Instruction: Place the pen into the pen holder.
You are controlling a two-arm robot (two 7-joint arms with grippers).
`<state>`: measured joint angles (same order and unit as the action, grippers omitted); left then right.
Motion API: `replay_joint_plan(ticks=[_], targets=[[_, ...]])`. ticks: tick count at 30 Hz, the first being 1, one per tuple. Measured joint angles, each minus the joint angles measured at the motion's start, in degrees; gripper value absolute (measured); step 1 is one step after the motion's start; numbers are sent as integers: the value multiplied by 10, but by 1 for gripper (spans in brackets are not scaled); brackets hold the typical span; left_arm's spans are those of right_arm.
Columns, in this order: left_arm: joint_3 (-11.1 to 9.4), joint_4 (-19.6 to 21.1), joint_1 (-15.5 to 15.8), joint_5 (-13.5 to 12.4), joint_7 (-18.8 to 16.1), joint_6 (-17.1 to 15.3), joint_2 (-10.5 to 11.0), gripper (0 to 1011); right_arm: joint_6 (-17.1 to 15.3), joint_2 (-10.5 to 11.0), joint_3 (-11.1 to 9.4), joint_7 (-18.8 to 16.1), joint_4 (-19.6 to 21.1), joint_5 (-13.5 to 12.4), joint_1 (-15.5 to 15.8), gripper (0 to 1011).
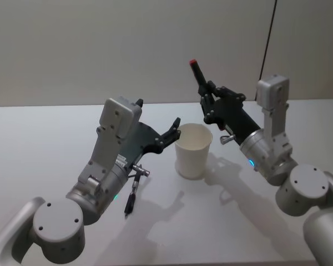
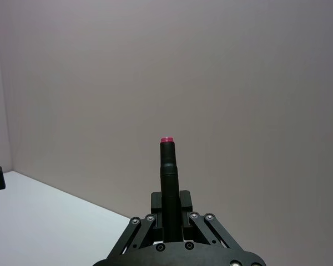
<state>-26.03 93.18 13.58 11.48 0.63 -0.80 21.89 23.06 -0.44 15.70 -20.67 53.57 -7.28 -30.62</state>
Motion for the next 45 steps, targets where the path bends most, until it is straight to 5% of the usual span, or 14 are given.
replay_joint_plan(ticks=[26,37,45], targets=[[0,0,0,0,0,0,0,1004,125,-51,11,-55,-270,-33,-129,168],[0,0,0,0,0,0,0,1004,169,-70,11,-60,-374,-35,-179,476],[0,0,0,0,0,0,0,1004,188,-76,7,-64,-411,-37,-197,732]])
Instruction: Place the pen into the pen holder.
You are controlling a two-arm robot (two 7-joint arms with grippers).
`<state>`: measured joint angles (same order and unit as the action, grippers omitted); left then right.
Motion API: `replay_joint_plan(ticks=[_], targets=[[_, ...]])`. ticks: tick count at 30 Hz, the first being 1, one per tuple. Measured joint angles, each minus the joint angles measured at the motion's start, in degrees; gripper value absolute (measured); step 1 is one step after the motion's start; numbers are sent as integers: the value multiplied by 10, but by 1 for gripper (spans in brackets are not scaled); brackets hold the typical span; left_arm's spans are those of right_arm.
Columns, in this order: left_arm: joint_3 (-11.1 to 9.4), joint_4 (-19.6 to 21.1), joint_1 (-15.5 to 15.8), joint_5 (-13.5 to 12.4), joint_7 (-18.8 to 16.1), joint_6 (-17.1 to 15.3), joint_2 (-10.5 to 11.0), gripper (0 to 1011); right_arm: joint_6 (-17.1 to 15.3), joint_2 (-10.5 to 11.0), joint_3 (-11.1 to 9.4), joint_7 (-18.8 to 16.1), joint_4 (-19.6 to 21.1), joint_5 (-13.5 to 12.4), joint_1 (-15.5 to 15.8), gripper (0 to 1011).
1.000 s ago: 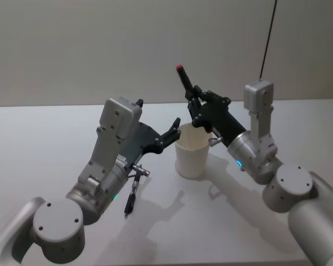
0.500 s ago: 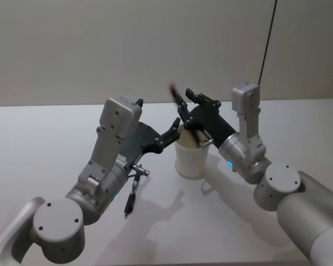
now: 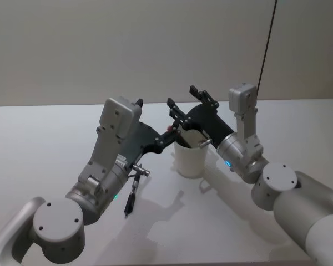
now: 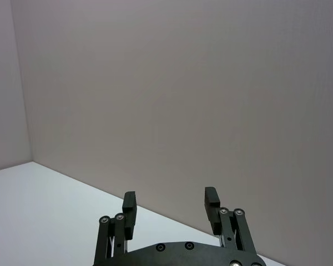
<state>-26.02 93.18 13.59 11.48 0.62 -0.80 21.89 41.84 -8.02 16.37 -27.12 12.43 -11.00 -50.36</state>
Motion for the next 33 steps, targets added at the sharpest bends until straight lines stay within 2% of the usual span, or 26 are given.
replay_joint_plan(ticks=[10,15,18,21,22,24,25,28,33], targets=[[0,0,0,0,0,0,0,1004,10,-4,-8,-5,-18,-5,-10,1001],[0,0,0,0,0,0,0,1004,3,-3,-13,-6,-2,-8,-6,1001],[0,0,0,0,0,0,0,1004,-14,0,-15,-3,30,-9,7,1001],[0,0,0,0,0,0,0,1004,-41,5,-16,5,78,-9,28,1001],[0,0,0,0,0,0,0,1004,-54,8,-17,10,104,-9,39,1001],[0,0,0,0,0,0,0,1004,-71,11,-17,15,127,-9,49,1001],[0,0,0,0,0,0,0,1004,-85,14,-18,21,155,-8,60,1001],[0,0,0,0,0,0,0,1004,-106,18,-18,29,188,-6,74,1001],[0,0,0,0,0,0,0,1004,-160,26,-19,53,264,-1,104,1001]])
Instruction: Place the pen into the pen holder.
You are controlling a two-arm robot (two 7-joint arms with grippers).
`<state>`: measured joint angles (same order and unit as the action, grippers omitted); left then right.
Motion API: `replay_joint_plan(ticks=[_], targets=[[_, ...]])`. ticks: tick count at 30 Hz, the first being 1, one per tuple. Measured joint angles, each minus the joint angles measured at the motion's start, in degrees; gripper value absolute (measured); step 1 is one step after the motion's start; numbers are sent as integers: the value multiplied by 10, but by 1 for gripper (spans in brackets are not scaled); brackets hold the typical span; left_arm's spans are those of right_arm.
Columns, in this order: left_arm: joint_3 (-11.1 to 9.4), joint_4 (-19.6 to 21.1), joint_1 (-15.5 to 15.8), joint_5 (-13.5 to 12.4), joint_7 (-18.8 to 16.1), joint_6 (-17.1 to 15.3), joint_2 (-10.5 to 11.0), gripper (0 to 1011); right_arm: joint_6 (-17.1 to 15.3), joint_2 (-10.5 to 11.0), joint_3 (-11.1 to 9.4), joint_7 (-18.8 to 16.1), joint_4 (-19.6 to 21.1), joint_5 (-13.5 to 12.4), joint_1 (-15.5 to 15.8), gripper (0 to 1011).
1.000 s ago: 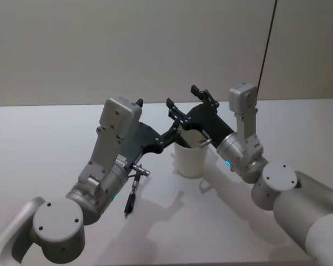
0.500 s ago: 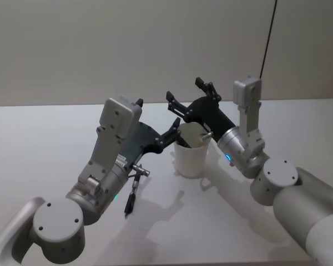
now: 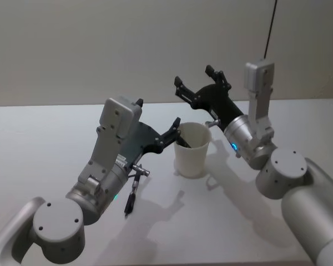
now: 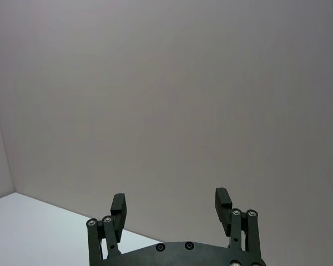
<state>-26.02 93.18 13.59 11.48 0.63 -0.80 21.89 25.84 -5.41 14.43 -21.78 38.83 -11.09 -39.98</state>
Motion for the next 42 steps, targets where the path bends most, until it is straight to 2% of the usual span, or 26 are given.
replay_joint_plan(ticks=[5,6,15,18,29,42], targets=[[0,0,0,0,0,0,0,1004,-43,7,-1,23,62,4,25,1001],[0,0,0,0,0,0,0,1004,-60,10,-2,32,82,6,33,1001],[0,0,0,0,0,0,0,1004,-129,24,-6,78,173,10,77,1001],[0,0,0,0,0,0,0,1004,-159,32,-10,100,216,9,99,1001],[0,0,0,0,0,0,0,1004,-215,60,-26,142,311,-4,163,1001],[0,0,0,0,0,0,0,1004,-252,94,-47,161,391,-24,227,1001]])
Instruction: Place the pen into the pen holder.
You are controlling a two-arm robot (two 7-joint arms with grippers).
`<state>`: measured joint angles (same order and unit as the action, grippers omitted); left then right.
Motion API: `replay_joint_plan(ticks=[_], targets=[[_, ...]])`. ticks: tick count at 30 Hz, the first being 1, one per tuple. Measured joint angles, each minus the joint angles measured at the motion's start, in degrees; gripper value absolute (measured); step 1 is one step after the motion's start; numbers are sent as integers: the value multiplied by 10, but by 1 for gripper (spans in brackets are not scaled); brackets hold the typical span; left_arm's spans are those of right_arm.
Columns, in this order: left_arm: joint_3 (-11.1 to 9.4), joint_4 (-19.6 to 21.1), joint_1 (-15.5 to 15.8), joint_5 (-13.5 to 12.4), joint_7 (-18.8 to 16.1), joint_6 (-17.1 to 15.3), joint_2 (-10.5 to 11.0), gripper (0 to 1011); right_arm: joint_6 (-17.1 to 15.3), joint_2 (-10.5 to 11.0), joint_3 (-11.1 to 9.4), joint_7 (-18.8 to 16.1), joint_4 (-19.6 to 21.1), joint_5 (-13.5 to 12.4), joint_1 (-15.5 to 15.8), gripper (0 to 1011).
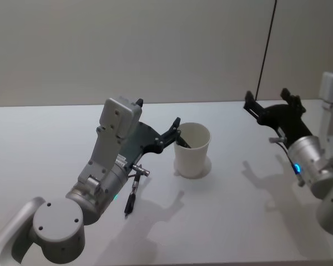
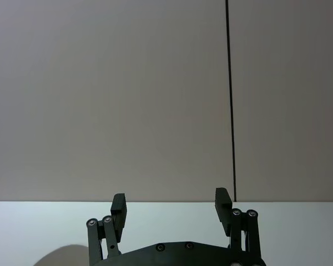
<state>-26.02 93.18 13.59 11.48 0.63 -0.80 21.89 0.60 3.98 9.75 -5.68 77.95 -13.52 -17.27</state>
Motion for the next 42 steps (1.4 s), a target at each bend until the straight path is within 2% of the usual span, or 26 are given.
replay_joint_plan(ticks=[11,23,32,42], targets=[[0,0,0,0,0,0,0,1004,-16,16,-10,5,33,-9,28,1001],[1,0,-2,3,0,0,0,1004,-22,22,-14,6,46,-13,40,1001],[6,3,-8,31,-11,-9,1,1004,-24,24,-15,7,51,-14,44,1001],[14,5,-17,80,-29,-38,2,1004,-25,25,-16,7,53,-15,46,1001]])
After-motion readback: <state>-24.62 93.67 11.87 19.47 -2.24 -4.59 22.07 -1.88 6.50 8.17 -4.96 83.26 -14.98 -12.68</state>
